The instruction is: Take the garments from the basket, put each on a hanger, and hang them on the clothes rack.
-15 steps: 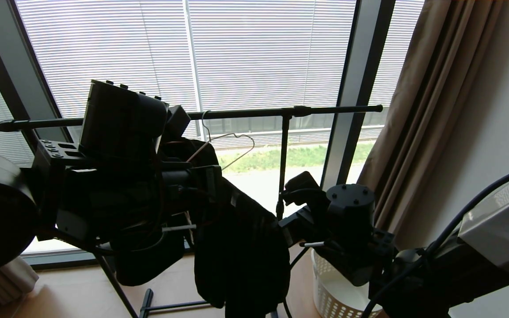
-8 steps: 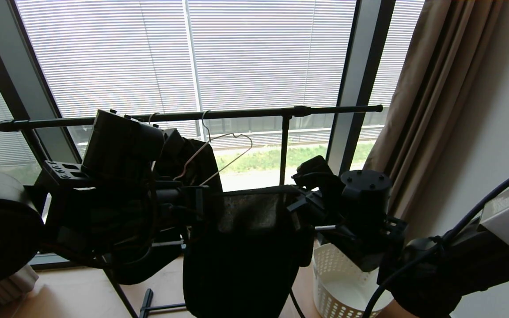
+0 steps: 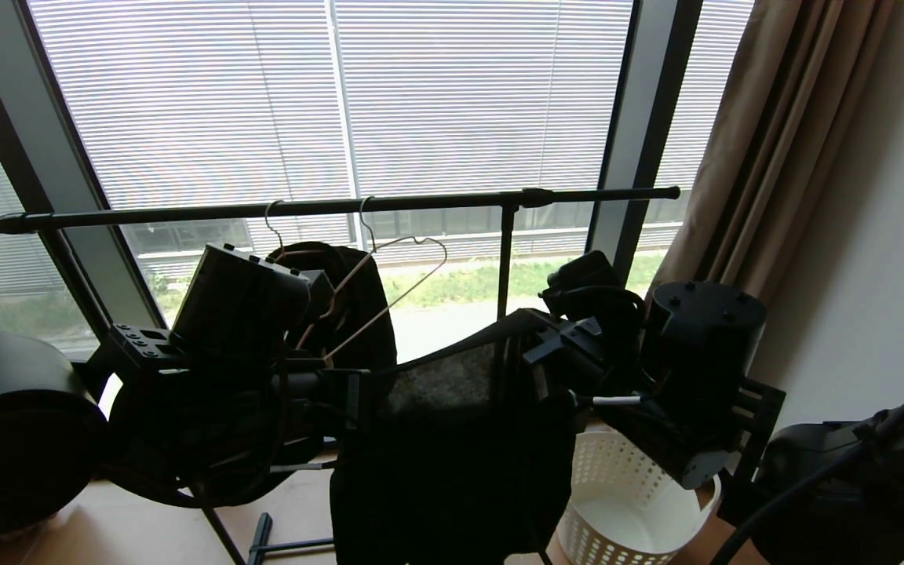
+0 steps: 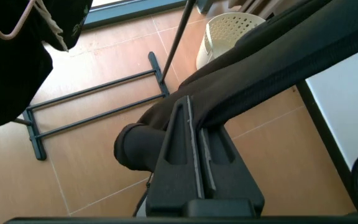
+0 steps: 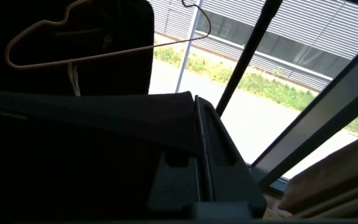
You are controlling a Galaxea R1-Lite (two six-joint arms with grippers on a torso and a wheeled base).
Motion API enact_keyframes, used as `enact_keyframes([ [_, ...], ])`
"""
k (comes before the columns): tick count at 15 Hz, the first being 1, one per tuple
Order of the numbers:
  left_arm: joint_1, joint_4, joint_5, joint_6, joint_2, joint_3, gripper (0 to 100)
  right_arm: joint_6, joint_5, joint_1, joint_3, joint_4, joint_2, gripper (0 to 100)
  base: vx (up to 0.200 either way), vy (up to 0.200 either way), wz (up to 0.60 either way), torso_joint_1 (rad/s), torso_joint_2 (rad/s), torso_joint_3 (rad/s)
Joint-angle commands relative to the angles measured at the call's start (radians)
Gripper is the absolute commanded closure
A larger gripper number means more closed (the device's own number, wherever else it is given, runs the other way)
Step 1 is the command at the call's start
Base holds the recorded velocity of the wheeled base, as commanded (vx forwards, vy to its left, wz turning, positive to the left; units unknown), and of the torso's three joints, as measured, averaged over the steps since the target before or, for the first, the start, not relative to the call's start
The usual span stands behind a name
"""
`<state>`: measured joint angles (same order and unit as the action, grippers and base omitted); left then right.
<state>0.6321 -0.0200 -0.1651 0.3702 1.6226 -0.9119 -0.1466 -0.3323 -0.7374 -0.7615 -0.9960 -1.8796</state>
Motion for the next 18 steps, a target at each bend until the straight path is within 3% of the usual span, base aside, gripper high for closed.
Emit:
enact_keyframes([
  [1,0.0,-0.001,-0.001,0.001,0.005,-0.001,100,-0.011,-0.014,-0.005,0.008,-0.001,0.03,100,0.0,0.0,0.0,0.0,0.0,0.0],
  [4,0.0,-0.011,-0.002,0.001,0.003,-0.001,100,-0.041,-0.036,-0.005,0.008,0.0,0.043,100,0.0,0.0,0.0,0.0,0.0,0.0],
  [9,0.026,-0.02,-0.002,-0.004,-0.07,-0.001,100,-0.171,-0.146,-0.005,0.044,0.0,0.091,100,0.0,0.0,0.0,0.0,0.0,0.0],
  [13,0.029,-0.02,0.001,-0.059,-0.128,0.018,100,-0.199,-0.186,-0.005,0.051,0.017,0.131,100,0.0,0.0,0.0,0.0,0.0,0.0],
  [15,0.021,-0.023,0.003,-0.093,-0.144,0.001,100,-0.222,-0.18,-0.01,0.08,0.128,0.221,100,0.0,0.0,0.0,0.0,0.0,0.0],
  [18,0.003,-0.024,0.013,-0.089,-0.112,-0.062,100,-0.223,-0.168,-0.102,0.102,0.255,0.303,100,0.0,0.0,0.0,0.0,0.0,0.0],
])
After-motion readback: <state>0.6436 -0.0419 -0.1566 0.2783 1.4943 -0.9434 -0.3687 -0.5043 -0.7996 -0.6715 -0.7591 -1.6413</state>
